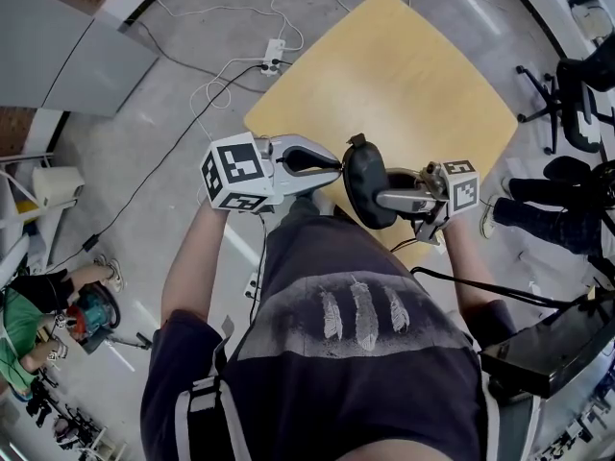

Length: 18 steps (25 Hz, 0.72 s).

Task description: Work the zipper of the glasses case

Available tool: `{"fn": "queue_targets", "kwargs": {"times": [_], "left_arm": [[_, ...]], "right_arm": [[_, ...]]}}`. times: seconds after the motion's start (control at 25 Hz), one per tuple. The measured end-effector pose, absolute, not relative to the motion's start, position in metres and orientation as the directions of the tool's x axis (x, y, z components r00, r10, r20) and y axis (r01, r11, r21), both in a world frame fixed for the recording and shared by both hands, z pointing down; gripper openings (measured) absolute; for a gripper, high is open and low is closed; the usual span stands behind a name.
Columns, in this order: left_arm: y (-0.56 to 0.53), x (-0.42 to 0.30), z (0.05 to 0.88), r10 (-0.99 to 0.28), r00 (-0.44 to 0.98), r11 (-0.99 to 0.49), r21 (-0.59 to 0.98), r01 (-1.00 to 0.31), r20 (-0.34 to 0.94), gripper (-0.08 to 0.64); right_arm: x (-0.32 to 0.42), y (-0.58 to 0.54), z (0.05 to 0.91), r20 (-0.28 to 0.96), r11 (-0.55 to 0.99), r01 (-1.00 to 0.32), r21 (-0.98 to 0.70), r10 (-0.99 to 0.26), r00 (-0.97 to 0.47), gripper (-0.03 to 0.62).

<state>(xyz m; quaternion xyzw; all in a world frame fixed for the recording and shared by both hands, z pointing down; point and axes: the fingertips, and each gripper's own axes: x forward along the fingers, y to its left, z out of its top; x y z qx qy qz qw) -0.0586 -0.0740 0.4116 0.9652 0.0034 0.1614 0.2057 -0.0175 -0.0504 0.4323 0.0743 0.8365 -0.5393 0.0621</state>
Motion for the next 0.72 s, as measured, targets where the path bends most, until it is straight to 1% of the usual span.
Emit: {"fn": "queue_targets", "kwargs": {"times": [0.16, 0.2, 0.24, 0.36, 0.56, 0.72], "left_arm": [[-0.072, -0.059, 0.41, 0.08, 0.949, -0.913, 0.404, -0.052, 0.304, 0.057], [-0.072, -0.059, 0.41, 0.07, 0.947, -0.919, 0.389, -0.061, 0.312, 0.051], [-0.071, -0.058, 0.41, 0.059, 0.944, -0.926, 0.371, -0.069, 0.325, 0.026], [-0.073, -0.057, 0.413, 0.044, 0.934, -0.937, 0.338, -0.084, 0.354, 0.023], [-0.077, -0.061, 0.411, 0.022, 0.931, -0.937, 0.332, -0.108, 0.364, 0.018], [-0.076, -0.06, 0.416, -0.021, 0.895, -0.963, 0.23, -0.137, 0.445, 0.015]], "right_arm": [[-0.017, -0.047, 0.433, -0.172, 0.411, 0.183, -0.893, 0.064, -0.983, 0.232], [-0.016, -0.045, 0.434, -0.169, 0.412, 0.181, -0.893, 0.064, -0.983, 0.232], [-0.016, -0.045, 0.435, -0.168, 0.412, 0.179, -0.893, 0.063, -0.984, 0.232], [-0.014, -0.047, 0.436, -0.165, 0.41, 0.173, -0.896, 0.055, -0.985, 0.232], [-0.014, -0.055, 0.435, -0.17, 0.408, 0.161, -0.899, 0.014, -0.985, 0.232], [-0.014, -0.054, 0.439, -0.14, 0.426, 0.128, -0.896, 0.002, -0.99, 0.232]]}}
